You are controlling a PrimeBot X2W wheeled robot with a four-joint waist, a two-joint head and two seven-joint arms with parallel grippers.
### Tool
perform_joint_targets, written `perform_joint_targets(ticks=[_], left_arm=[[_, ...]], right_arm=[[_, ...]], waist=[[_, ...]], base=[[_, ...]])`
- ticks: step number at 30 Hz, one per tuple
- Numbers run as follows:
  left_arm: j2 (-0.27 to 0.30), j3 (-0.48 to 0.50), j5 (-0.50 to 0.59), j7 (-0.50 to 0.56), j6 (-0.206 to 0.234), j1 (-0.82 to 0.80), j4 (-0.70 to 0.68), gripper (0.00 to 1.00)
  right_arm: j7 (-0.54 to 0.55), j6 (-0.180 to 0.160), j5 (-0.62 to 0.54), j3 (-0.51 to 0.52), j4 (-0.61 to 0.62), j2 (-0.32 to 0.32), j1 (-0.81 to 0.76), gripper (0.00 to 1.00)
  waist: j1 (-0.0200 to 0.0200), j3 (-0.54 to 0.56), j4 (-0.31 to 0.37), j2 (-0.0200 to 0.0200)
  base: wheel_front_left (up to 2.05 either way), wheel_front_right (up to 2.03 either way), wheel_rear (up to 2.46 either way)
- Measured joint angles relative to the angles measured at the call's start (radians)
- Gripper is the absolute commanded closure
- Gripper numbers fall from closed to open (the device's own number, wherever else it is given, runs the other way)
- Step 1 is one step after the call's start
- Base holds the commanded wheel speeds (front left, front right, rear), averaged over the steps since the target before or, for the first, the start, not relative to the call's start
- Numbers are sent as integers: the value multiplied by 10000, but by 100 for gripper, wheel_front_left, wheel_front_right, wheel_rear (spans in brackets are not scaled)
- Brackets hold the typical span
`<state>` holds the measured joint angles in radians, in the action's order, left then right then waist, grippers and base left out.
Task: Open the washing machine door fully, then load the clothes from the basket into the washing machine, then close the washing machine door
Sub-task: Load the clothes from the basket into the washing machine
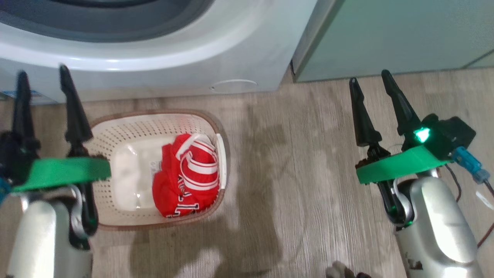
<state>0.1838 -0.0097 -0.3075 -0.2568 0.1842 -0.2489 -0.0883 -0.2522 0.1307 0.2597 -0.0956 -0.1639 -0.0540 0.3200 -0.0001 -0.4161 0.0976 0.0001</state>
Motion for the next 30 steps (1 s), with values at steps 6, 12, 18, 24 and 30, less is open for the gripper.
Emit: perform_joint_targets(ticks=[6,12,18,24,30], left_arm=[[-341,-6,314,0,-203,976,102,0],[-525,-127,479,0,-407,1905,282,0],[-558,-412,614,2,-585,2494,562,0],[-558,-550,614,2,-669,2784,765,0],[-545,-591,614,104,-673,2990,809,0]], right_arm=[[146,0,-148,173,-75,0,-401,0],[339,0,-194,255,-90,0,-951,0],[573,0,-318,384,-10,2,-1580,0],[736,0,-389,525,186,4,-2027,0],[849,0,-387,546,364,6,-2354,0]], waist=[[0,753,-277,0],[0,1545,-424,0],[-1,2230,-474,0],[0,2730,-435,0],[0,3021,-332,0]], base=[[0,0,0],[0,0,0],[0,0,0],[0,0,0],[0,0,0]])
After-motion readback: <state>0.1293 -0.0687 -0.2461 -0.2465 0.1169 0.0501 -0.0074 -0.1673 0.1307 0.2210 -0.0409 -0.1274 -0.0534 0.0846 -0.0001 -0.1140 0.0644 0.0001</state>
